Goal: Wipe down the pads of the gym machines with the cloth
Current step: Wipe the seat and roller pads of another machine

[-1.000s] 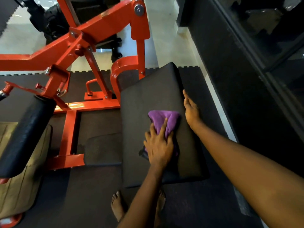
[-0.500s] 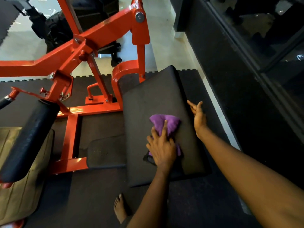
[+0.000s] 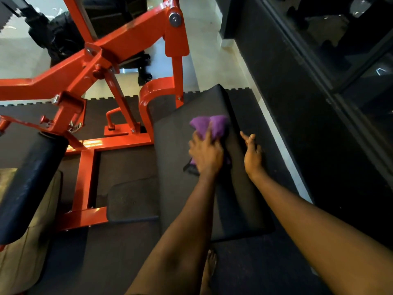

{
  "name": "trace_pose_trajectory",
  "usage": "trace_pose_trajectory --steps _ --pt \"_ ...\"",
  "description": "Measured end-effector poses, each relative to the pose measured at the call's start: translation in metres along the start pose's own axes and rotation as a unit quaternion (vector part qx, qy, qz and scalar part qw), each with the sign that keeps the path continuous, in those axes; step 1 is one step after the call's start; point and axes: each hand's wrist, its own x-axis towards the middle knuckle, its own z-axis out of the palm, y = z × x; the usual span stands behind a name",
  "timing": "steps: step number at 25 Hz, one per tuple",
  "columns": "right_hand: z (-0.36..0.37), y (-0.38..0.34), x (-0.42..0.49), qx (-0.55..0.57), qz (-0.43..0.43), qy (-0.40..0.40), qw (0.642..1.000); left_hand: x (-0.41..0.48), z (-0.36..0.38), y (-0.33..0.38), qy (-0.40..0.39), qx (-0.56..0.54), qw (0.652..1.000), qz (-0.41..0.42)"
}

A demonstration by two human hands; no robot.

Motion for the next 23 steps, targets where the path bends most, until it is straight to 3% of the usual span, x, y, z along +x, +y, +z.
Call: trace_pose_trajectory --steps 2,4,10,13,15,19,20,21,23 --pt "-0.001 0.001 0.000 0.004 -0.012 0.003 1.000 0.014 0.004 0.023 -0.035 0.030 0.996 0.077" --pt "-0.002 -0.005 -0.002 -0.022 -0.011 0.002 1.000 0.023 0.006 0.014 -0.018 0.039 0.997 0.070" --pt "-0.006 -0.014 -0.010 -0.156 0.000 -0.010 0.988 0.052 -0.015 -0.097 0.013 0.037 0.987 -0.154" --pt "-0.002 -0.016 -0.010 -0.165 -0.013 0.002 0.986 0.007 -0.023 -0.150 -0.004 0.023 0.978 -0.208" --pt "-0.001 -0.017 -0.012 -0.191 -0.042 0.028 0.980 -0.031 -0.026 -0.170 -0.026 0.004 0.979 -0.201" --pt "0.006 -0.016 -0.030 -0.327 -0.259 0.075 0.906 -0.078 -0.049 -0.189 -0.048 -0.064 0.991 -0.105" --pt "0.015 -0.015 -0.040 -0.319 -0.278 0.066 0.904 -0.083 -0.061 -0.189 -0.044 -0.094 0.991 -0.083" --pt "0.028 -0.017 -0.055 -0.292 -0.272 0.042 0.916 -0.088 -0.074 -0.188 -0.037 -0.128 0.989 -0.065" --pt "0.065 -0.029 -0.095 -0.191 -0.155 -0.083 0.966 -0.096 -0.107 -0.187 -0.029 -0.175 0.984 -0.027"
